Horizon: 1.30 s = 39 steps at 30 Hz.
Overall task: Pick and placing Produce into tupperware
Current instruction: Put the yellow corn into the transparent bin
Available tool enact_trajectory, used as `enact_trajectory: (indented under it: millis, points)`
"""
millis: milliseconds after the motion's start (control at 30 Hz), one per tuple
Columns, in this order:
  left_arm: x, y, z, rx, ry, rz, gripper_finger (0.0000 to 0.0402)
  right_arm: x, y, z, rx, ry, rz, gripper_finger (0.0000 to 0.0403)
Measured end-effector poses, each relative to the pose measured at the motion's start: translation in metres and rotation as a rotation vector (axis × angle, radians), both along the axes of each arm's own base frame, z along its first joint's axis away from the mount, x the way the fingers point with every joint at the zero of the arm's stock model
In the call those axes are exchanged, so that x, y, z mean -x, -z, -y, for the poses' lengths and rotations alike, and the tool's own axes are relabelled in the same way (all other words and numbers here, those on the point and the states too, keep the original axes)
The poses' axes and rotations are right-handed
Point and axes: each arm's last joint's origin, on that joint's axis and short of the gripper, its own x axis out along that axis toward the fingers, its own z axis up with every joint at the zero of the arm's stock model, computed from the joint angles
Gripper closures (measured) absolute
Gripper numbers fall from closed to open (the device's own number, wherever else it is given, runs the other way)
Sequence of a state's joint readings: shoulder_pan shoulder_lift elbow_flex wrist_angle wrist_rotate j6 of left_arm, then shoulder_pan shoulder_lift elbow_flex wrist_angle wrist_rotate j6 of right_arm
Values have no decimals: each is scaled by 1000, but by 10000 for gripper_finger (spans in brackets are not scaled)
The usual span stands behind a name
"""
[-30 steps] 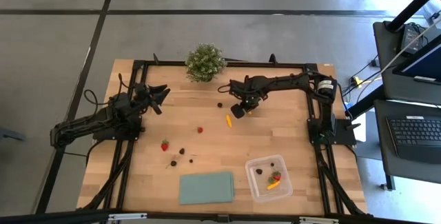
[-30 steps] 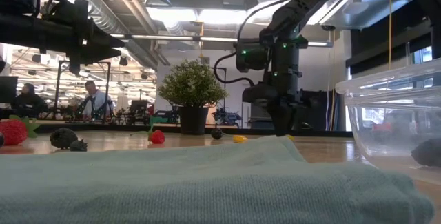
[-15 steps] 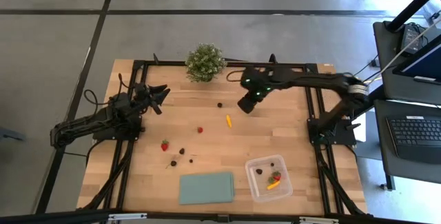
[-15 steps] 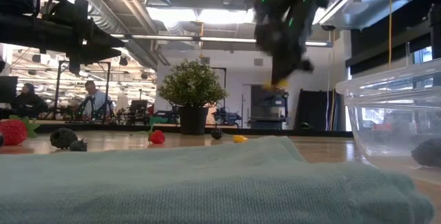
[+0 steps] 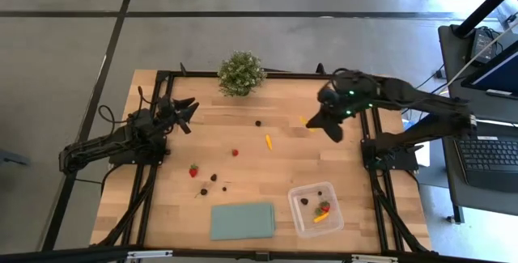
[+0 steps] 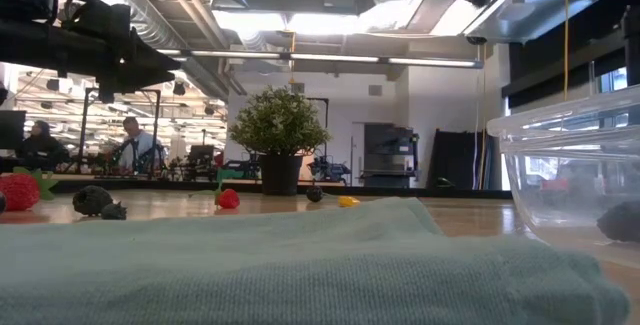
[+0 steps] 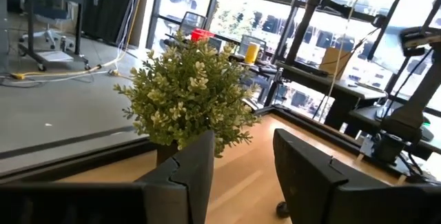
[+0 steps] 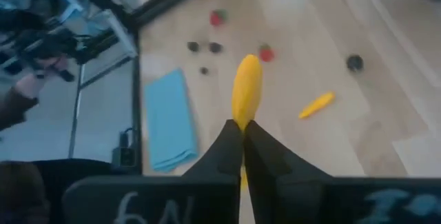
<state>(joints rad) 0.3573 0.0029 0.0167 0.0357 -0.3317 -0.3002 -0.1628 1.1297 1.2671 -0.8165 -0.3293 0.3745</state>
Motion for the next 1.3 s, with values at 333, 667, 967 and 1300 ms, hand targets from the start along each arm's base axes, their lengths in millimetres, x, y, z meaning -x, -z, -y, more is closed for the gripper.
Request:
enact_trajectory:
  millis: [333,667,967,1300]
  points:
    - [1,0,-1,-12,-27,-7,259,28,-29,-24,173,-146,-221,396]
    - [0,0,0,-10,-23,-6,259,-5,-25,-66,114,-179,-509,396]
    - [0,0,0,-11,12,-9,259,-34,34,-131,67,-164,-653,396]
    - [0,0,1,-12,27,-10,259,-44,127,-167,-144,-17,-576,396]
